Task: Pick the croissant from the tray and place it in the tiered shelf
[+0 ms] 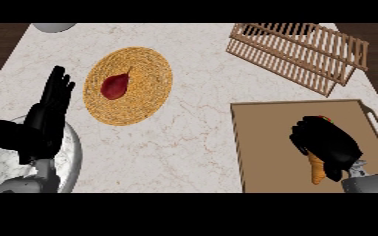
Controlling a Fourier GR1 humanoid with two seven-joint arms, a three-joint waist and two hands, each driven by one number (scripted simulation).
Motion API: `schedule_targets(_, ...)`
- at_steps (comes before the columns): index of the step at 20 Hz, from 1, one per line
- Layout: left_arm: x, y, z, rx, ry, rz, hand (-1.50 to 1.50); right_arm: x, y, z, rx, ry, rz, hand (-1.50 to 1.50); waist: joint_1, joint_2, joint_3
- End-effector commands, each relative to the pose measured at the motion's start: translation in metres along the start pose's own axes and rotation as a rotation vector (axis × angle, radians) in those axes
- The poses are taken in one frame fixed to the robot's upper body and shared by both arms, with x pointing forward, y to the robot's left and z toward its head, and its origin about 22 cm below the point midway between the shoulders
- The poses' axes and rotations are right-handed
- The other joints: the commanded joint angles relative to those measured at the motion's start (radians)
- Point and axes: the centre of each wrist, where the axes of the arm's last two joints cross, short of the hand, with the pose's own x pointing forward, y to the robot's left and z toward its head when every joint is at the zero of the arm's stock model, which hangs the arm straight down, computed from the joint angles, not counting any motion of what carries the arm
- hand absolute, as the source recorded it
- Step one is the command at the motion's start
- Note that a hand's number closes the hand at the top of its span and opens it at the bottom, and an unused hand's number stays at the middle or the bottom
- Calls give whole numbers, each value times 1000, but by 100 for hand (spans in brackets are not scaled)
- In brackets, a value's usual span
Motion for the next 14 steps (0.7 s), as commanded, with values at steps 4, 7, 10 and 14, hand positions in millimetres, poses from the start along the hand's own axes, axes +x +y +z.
schedule_targets(4, -4, 5, 2, 36, 15, 7, 0, 27, 25, -24, -30, 597, -555, 150, -43, 6, 18)
schedule_targets(7, 0, 4, 1, 2, -1, -1, 0, 32, -4, -42, -91, 740, -646, 150, 3, 6, 18)
schedule_targets(10, 2, -3, 1, -18, -7, 7, 0, 26, -51, -50, -243, 878, -697, 150, 32, 2, 19)
schedule_targets(14, -1, -6, 0, -34, 6, 6, 0, 25, -125, -53, -567, 975, -846, 150, 53, -3, 18)
